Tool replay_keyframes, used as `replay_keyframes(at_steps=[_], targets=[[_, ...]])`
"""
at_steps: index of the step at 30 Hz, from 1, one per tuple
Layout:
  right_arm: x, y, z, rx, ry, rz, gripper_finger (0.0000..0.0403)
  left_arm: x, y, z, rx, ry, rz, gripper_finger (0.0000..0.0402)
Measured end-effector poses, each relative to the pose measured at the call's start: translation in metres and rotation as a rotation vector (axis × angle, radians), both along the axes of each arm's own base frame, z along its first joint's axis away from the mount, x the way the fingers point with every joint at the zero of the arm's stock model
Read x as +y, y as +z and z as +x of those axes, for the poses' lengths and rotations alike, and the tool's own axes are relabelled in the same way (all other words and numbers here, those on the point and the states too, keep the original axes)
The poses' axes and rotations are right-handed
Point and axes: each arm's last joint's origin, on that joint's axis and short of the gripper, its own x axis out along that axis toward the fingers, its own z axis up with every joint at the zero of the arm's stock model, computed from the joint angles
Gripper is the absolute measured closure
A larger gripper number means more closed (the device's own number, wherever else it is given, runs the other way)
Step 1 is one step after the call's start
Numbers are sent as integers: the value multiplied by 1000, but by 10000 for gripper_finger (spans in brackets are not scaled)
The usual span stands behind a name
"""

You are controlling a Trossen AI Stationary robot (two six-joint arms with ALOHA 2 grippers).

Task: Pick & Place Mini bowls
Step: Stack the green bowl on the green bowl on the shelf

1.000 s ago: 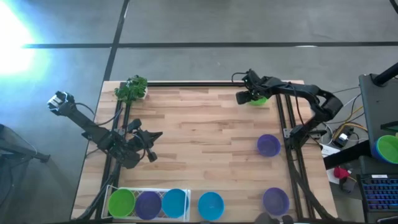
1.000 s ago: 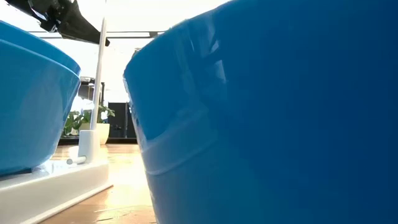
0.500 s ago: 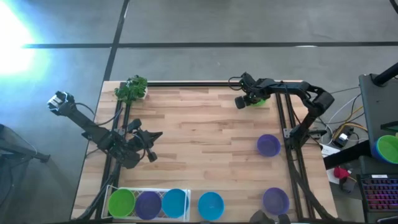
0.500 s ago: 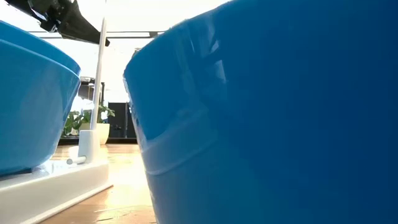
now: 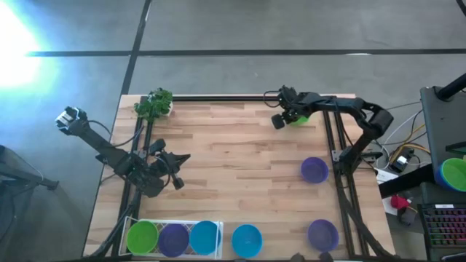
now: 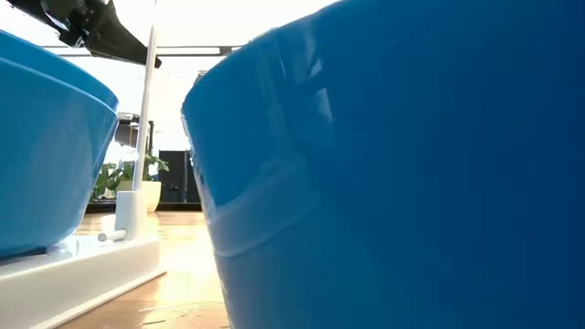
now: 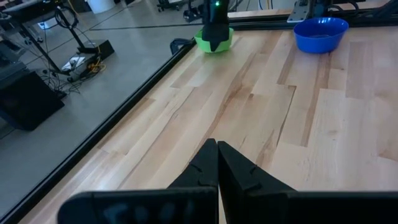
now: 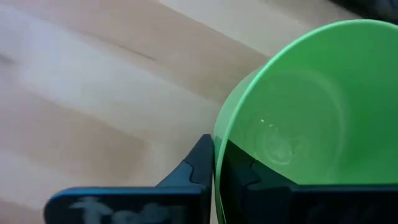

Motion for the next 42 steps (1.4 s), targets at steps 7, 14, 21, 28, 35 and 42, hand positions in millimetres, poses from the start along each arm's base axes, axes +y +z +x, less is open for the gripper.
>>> replay_keyframes(at_steps=[7,14,21,28,35,42], targets=[[25,32,47,-79,187,-73,394,0,0,0,0,0,0,402],[64,61,87,-156,393,-135,394,0,0,0,0,0,0,402],[107,75,109,-187,598,-170,394,0,0,0,0,0,0,402],[147,71,121,-175,834,-173,394,0,0,0,0,0,0,402],[181,36,138,-63,1070,-155,394,0,0,0,-2,0,-2,402],[205,19,155,-33,1223,-130,394,0,0,0,-3,0,-2,402]])
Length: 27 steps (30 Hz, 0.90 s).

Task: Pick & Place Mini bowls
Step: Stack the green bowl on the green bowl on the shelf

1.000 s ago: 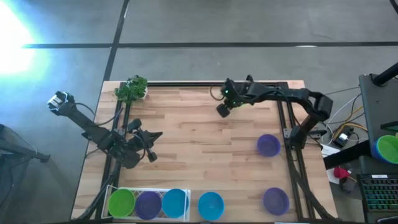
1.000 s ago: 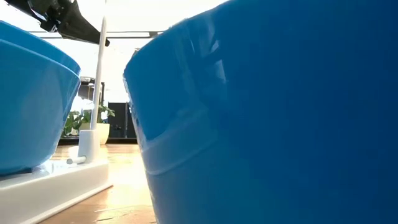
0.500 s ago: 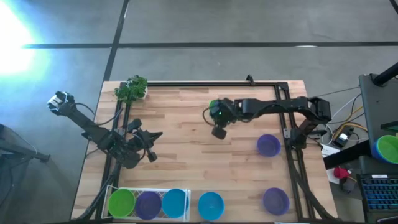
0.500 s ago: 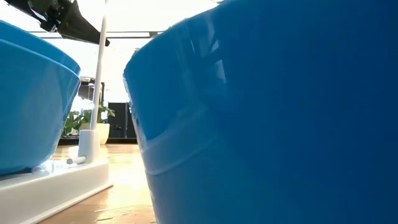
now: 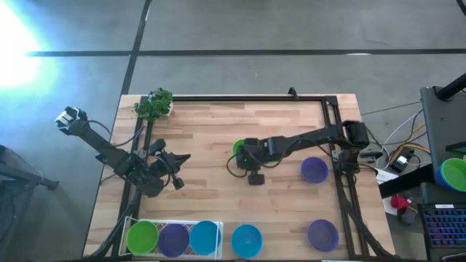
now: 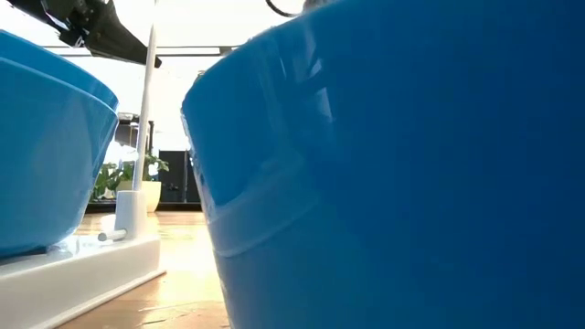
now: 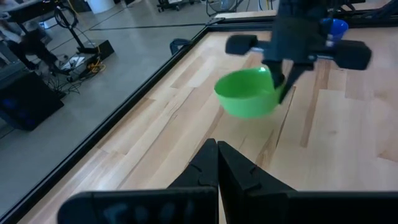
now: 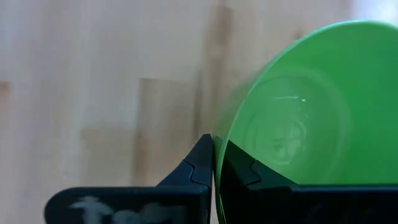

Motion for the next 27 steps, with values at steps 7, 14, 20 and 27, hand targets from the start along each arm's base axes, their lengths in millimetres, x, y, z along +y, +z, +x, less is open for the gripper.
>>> replay_keyframes(at_steps=[7,14,20,27], targets=[[12,-17,13,45,96,27,394,0,0,0,1,0,1,402],[13,-33,26,94,166,37,394,0,0,0,1,0,0,402],[13,-34,31,106,168,34,394,0,0,0,0,0,0,402],[13,-33,30,106,187,26,378,0,0,0,1,0,1,402]])
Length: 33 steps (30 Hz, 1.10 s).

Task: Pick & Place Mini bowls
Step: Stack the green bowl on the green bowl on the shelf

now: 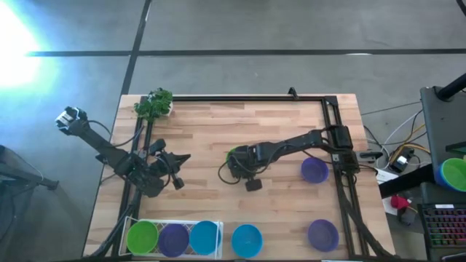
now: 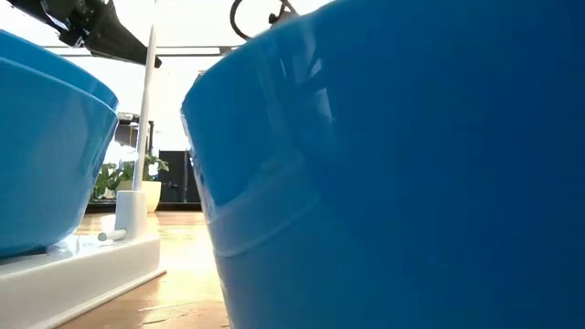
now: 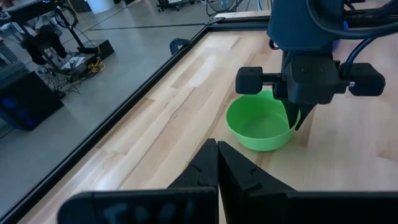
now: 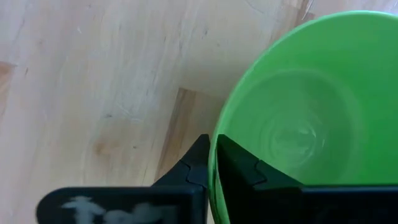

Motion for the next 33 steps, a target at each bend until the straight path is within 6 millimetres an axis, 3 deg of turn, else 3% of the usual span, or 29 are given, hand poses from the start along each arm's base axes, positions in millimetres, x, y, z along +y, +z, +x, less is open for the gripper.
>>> replay_keyframes(at_steps=[10,15,21,27,33], targets=[[0,2,0,-6,7,-2,309,0,0,0,0,0,0,402],[0,16,2,4,-10,3,296,0,0,0,0,0,0,402],[1,48,-3,-41,9,0,300,0,1,1,-16,3,-15,402],[1,92,-23,-113,20,1,309,-1,4,2,-36,3,-28,400],[-1,129,-48,-209,30,1,317,-1,13,6,-35,-23,-50,362]])
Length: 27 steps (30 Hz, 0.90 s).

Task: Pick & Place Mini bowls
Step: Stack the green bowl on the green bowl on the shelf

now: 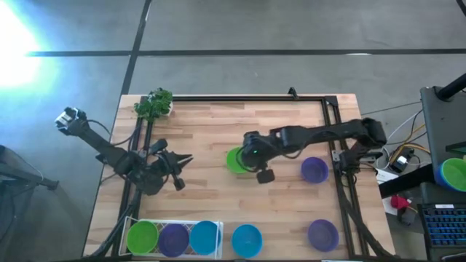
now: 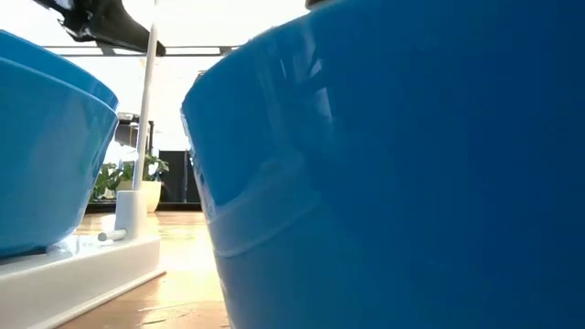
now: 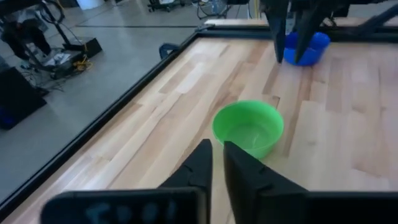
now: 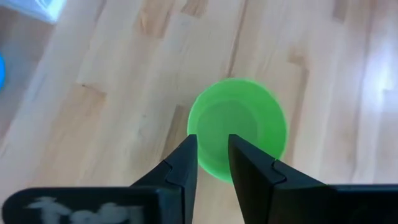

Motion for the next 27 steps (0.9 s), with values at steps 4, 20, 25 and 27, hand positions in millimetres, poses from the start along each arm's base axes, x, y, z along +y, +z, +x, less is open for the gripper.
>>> replay_keyframes(at_steps=[4,20,25,27], targets=[[-1,19,-17,-56,2,2,322,4,4,8,-14,21,-26,330],[-4,57,-70,-180,-2,10,314,56,0,88,-3,138,-424,319],[-4,59,-79,-191,-2,11,322,74,-8,109,51,125,-575,319],[-5,59,-81,-193,-4,12,326,80,-13,115,69,145,-581,319]])
